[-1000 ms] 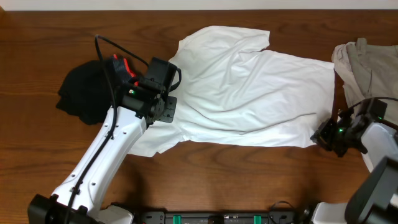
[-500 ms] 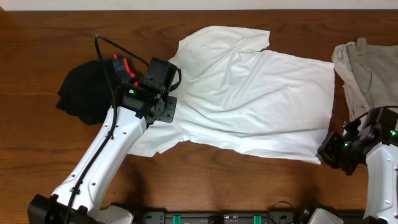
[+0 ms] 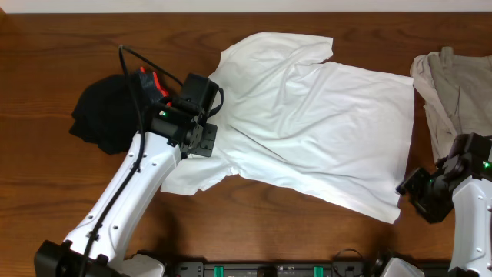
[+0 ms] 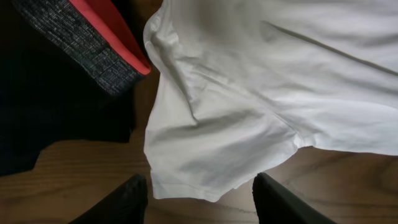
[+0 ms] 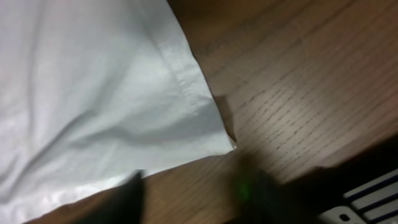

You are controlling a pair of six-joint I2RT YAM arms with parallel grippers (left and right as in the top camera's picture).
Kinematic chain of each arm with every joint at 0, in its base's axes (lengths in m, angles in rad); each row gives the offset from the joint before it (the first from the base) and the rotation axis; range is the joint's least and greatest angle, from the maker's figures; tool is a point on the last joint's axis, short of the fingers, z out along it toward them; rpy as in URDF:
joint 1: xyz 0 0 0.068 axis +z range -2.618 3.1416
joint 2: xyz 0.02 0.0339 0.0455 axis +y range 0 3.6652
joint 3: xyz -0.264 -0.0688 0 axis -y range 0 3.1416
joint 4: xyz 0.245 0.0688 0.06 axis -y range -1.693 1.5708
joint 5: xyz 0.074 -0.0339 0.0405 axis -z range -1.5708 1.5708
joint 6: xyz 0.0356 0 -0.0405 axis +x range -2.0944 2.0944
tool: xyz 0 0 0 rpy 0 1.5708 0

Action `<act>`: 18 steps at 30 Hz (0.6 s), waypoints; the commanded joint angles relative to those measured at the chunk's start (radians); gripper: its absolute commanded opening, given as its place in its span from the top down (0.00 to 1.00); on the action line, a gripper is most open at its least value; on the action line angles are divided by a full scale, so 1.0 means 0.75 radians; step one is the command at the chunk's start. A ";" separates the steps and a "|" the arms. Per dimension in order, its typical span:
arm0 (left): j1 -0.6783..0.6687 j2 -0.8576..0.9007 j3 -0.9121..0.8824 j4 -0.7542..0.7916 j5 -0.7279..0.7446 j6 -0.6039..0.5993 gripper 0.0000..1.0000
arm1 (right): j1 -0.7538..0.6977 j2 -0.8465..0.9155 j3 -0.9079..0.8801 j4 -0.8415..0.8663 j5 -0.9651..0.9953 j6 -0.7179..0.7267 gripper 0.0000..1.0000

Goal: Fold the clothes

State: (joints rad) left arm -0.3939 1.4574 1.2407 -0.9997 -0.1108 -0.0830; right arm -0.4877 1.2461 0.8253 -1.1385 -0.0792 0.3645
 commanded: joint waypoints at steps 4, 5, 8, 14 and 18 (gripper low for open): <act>0.001 -0.012 0.013 -0.014 -0.006 -0.005 0.37 | -0.009 -0.013 0.019 0.008 0.019 0.013 0.30; 0.001 -0.010 0.008 -0.013 -0.005 -0.005 0.36 | -0.009 -0.013 0.019 0.016 0.010 0.013 0.30; 0.001 -0.001 -0.016 -0.006 0.037 -0.006 0.36 | -0.009 -0.013 0.016 0.073 -0.062 0.013 0.45; 0.001 0.032 -0.063 0.019 0.165 -0.006 0.36 | 0.008 0.028 -0.021 0.344 -0.182 0.067 0.98; 0.001 0.045 -0.063 0.020 0.173 -0.009 0.36 | 0.054 0.136 -0.030 0.475 -0.183 0.092 0.99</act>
State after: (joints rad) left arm -0.3939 1.4788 1.2060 -0.9855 -0.0132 -0.0849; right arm -0.4747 1.2934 0.8211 -0.8089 -0.1848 0.4068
